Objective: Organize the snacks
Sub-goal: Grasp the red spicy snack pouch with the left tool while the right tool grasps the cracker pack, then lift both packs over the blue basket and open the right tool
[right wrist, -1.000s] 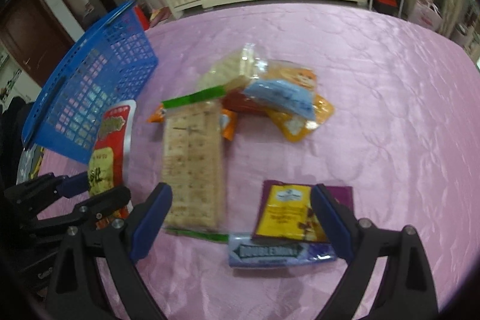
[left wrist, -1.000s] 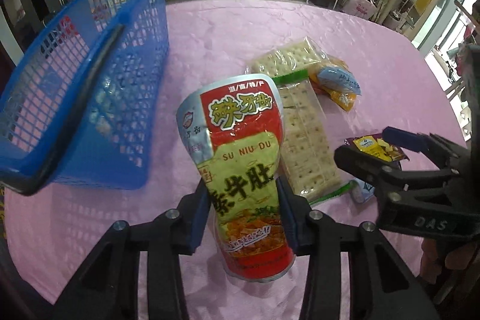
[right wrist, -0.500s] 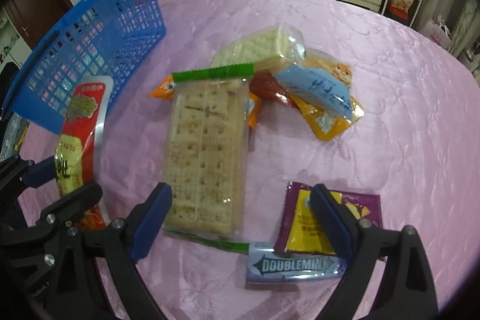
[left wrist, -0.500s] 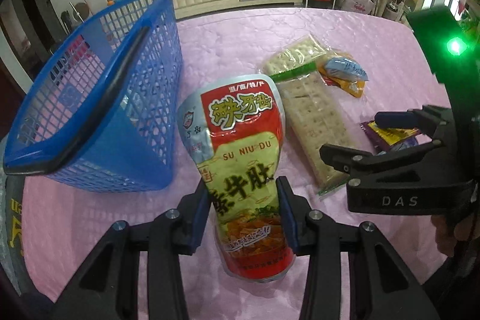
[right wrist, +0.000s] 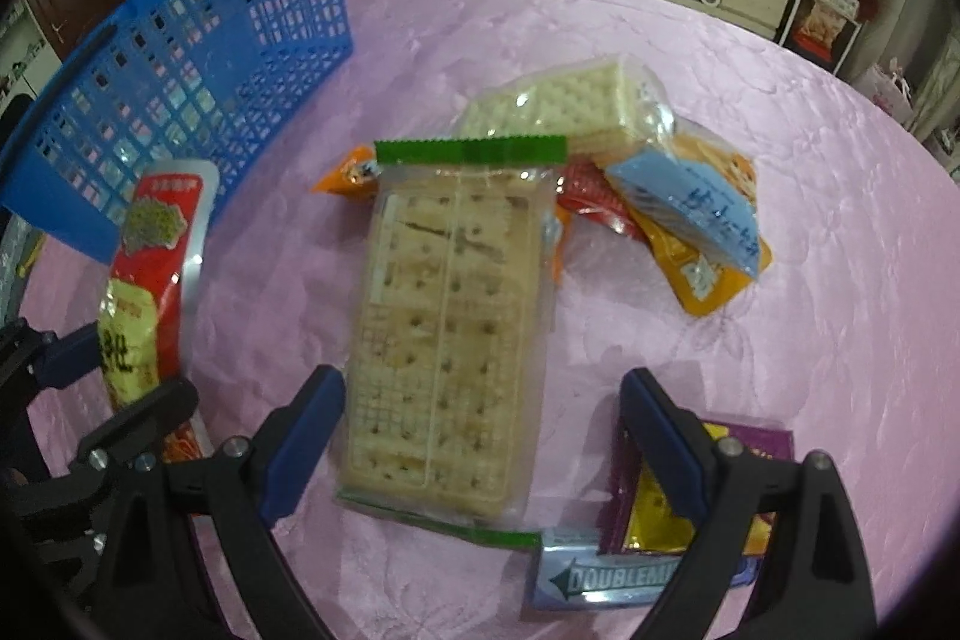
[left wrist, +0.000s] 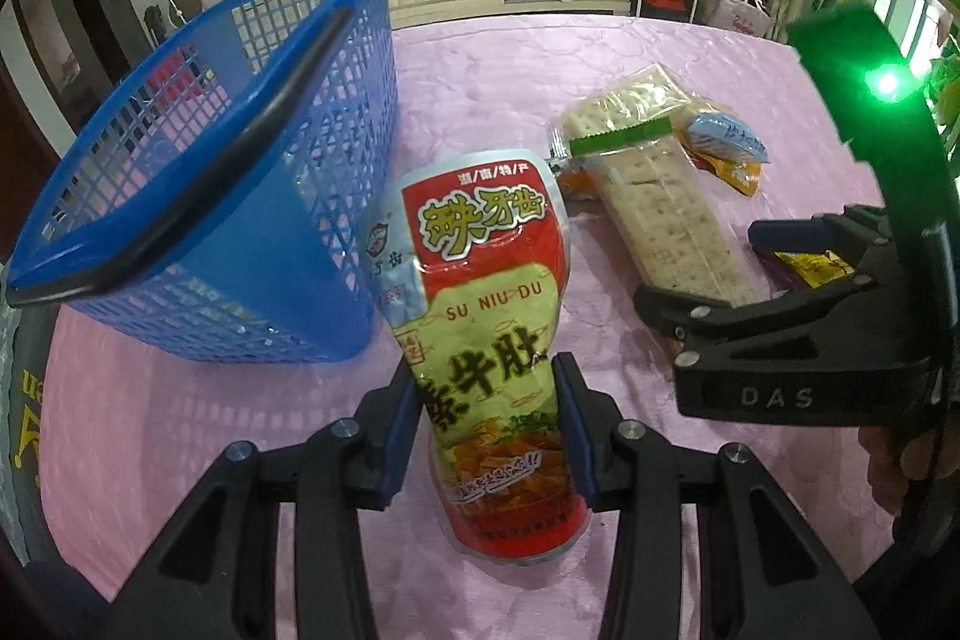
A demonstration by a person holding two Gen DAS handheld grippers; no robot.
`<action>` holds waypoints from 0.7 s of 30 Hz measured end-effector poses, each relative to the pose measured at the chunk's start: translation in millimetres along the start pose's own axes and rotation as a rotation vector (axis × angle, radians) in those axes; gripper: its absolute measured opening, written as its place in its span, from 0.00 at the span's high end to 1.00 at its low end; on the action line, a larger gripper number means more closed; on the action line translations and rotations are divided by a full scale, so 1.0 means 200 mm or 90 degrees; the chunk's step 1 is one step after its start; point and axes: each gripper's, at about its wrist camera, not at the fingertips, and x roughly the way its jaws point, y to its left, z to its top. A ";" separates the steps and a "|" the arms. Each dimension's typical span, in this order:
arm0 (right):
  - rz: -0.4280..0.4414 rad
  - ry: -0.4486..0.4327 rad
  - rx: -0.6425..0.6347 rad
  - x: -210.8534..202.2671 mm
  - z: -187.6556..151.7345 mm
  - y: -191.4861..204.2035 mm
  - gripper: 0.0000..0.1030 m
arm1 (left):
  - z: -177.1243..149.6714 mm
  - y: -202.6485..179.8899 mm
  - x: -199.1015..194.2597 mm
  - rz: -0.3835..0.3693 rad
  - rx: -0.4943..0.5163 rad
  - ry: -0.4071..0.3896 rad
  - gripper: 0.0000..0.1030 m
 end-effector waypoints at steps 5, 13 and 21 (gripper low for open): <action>-0.012 -0.005 -0.018 0.00 -0.02 0.03 0.17 | -0.02 -0.01 0.00 0.008 0.001 -0.010 0.61; 0.001 -0.022 -0.031 -0.06 -0.11 0.05 0.41 | -0.06 -0.02 -0.03 0.014 -0.003 -0.015 0.61; -0.022 -0.035 -0.040 -0.20 -0.25 0.09 0.41 | -0.12 -0.03 -0.12 0.003 0.007 -0.029 0.61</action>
